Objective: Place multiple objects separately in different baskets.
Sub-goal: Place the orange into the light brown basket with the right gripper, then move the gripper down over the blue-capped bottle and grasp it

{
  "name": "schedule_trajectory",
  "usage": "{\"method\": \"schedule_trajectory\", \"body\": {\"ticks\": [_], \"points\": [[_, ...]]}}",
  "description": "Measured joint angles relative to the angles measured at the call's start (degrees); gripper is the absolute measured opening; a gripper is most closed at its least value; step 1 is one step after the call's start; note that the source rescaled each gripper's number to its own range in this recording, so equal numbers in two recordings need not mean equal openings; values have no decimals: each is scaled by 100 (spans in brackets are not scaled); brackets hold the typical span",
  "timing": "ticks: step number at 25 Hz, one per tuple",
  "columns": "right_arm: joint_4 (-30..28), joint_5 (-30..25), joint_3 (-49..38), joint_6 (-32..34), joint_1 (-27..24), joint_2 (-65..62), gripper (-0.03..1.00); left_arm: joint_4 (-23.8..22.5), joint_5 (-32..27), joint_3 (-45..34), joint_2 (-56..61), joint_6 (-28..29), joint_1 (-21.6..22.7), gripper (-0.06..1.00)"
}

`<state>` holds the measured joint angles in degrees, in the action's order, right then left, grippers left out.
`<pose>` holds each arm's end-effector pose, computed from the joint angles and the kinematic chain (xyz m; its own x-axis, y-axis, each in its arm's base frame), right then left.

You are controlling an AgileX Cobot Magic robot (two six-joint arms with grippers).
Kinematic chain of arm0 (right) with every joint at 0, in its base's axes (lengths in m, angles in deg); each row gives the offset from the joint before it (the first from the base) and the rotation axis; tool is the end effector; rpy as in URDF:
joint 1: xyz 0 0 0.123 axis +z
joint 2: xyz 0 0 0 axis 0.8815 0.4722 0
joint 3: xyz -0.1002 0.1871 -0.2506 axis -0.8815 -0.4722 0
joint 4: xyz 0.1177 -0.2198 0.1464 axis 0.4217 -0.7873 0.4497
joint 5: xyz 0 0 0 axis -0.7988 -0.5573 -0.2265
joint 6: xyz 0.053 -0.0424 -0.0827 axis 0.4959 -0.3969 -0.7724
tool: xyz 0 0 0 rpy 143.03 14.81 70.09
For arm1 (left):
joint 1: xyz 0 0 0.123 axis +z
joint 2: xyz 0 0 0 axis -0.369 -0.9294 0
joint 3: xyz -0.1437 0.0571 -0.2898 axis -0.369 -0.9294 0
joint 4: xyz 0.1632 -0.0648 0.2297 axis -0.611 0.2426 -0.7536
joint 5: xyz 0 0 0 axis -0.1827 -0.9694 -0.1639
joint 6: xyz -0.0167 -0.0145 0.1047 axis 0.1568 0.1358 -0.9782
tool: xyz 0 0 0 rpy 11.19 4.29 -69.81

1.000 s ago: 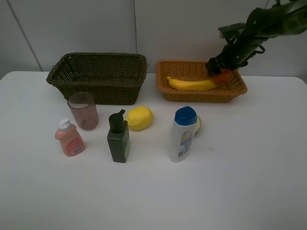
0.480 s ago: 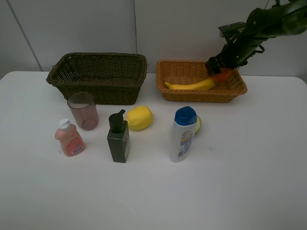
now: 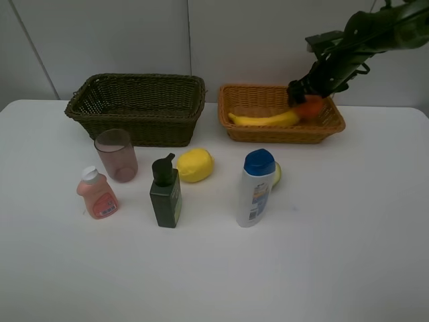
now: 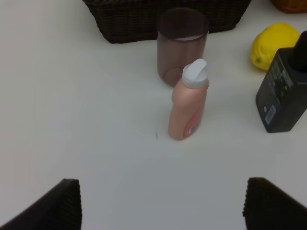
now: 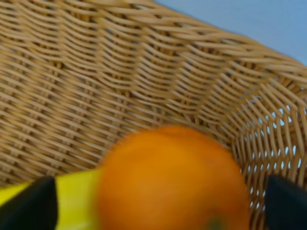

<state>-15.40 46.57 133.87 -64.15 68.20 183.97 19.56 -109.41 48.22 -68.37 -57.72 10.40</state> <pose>0.5565 0.0614 0.1714 -0.7487 -0.4174 -0.5151 -0.3770 0.9071 -0.1872 0.0053 -0.0095 0.2570 -0.5491 0.0446 -0.8346 0.2248 0.9697 -0.0961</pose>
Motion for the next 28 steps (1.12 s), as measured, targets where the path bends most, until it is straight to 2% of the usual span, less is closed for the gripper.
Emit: {"method": "schedule_trajectory", "body": {"ticks": [4,22,28], "points": [[-5,12,0,13,0,0,98,0,0,0,0,0,0,90],[-5,-62,0,13,0,-207,100,0,0,0,0,-4,0,90],[-5,-377,0,13,0,-466,100,0,0,0,0,-4,0,90]]}}
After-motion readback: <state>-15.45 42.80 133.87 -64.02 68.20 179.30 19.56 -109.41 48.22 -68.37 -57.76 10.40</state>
